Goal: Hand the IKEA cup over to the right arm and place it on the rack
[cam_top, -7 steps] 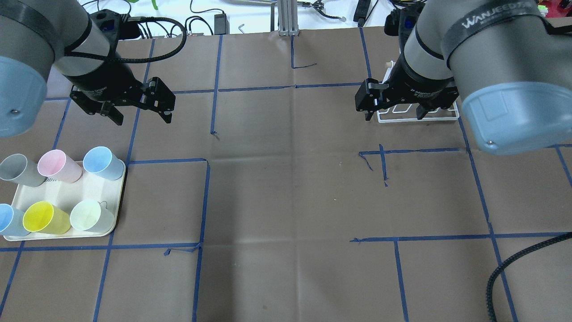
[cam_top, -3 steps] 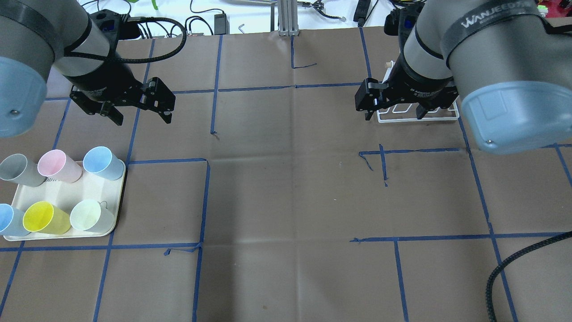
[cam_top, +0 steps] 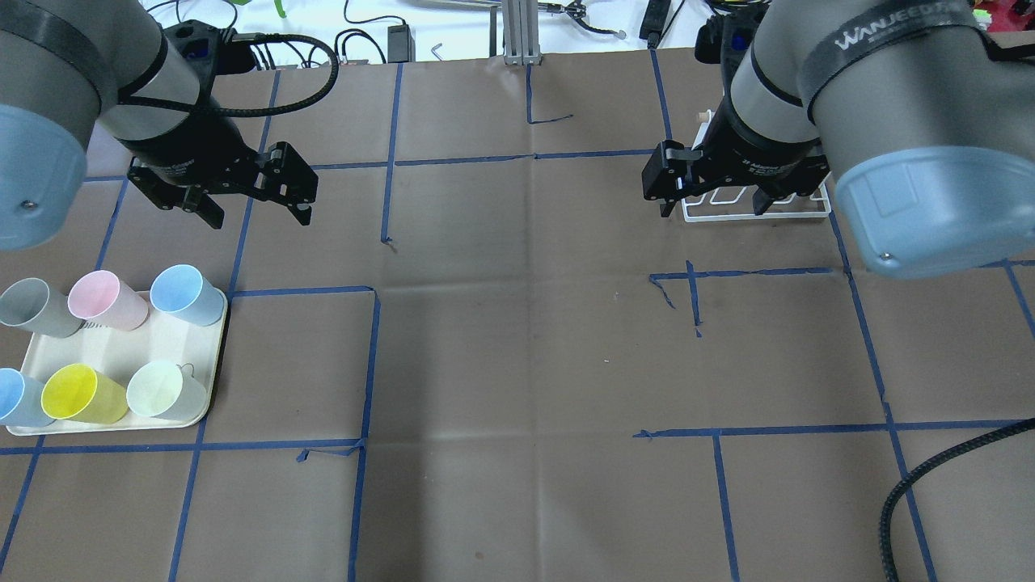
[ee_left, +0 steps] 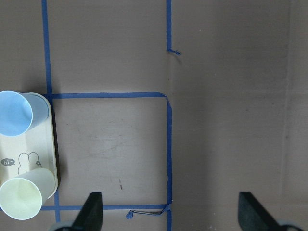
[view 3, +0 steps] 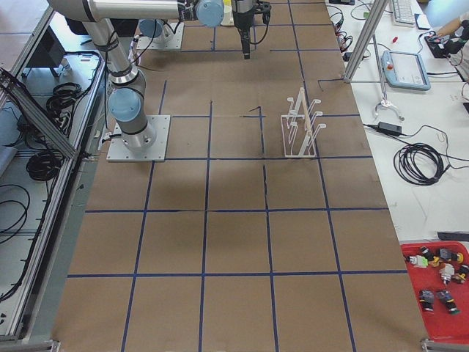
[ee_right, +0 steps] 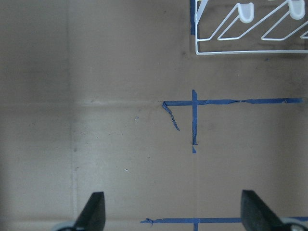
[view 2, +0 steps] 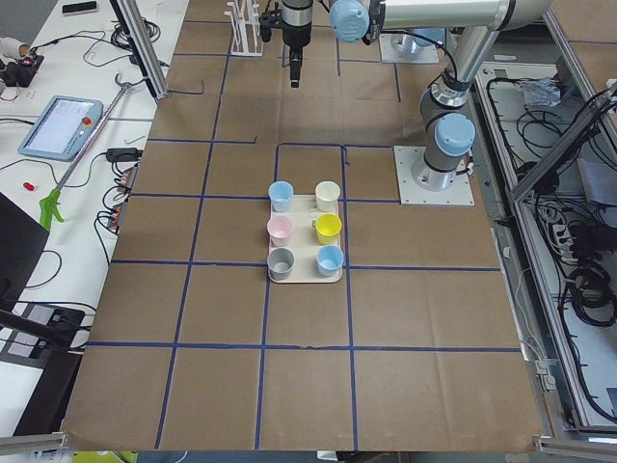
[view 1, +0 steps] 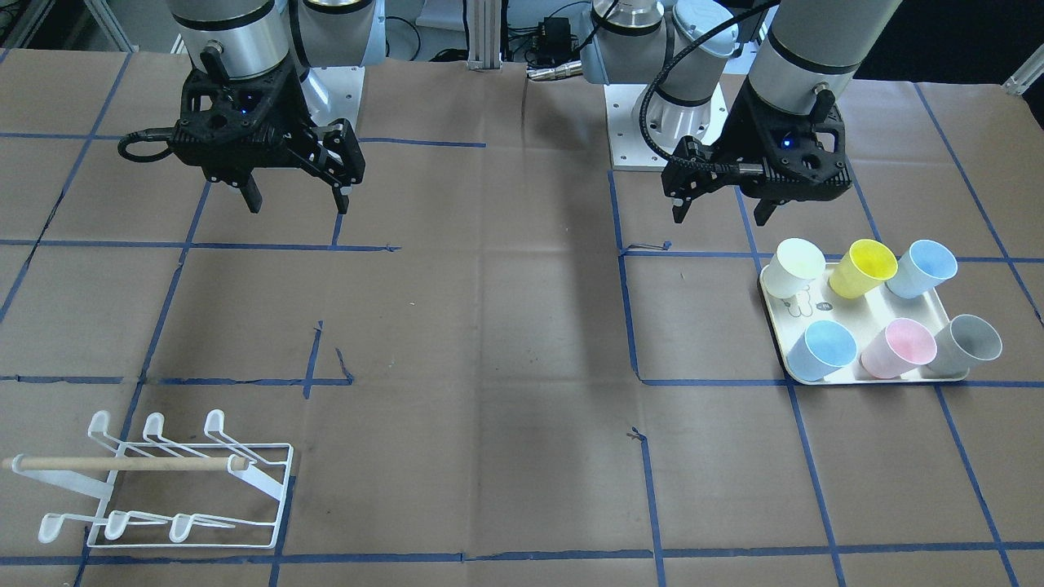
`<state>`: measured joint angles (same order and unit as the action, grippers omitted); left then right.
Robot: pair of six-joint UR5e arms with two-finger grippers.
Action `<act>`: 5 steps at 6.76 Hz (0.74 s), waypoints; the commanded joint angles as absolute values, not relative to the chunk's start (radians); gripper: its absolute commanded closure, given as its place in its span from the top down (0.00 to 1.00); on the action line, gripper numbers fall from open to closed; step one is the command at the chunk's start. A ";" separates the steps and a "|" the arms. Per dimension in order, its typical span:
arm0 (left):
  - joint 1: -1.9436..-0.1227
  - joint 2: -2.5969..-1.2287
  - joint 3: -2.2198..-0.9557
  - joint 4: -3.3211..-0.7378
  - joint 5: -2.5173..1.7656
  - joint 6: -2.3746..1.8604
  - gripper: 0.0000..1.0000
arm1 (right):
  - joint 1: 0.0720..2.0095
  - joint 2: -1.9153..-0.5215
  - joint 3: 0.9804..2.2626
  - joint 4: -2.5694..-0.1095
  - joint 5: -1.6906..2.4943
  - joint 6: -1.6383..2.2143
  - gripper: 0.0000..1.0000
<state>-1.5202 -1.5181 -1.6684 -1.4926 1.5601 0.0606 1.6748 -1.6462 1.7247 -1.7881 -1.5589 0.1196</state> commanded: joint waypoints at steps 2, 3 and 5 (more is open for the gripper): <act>-1.508 -1.513 -1.675 -1.491 1.562 0.106 1.00 | 1.672 -1.646 1.726 -1.787 -1.559 0.118 1.00; -1.497 -1.513 -1.677 -1.488 1.566 0.180 1.00 | 1.672 -1.646 1.724 -1.787 -1.559 0.120 1.00; -1.372 -1.513 -1.678 -1.482 1.565 0.274 1.00 | 1.674 -1.646 1.726 -1.787 -1.559 0.120 1.00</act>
<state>-1.4509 -1.5125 -1.6767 -1.4855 1.5652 0.2085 1.6729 -1.6460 1.7253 -1.7878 -1.5586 0.1195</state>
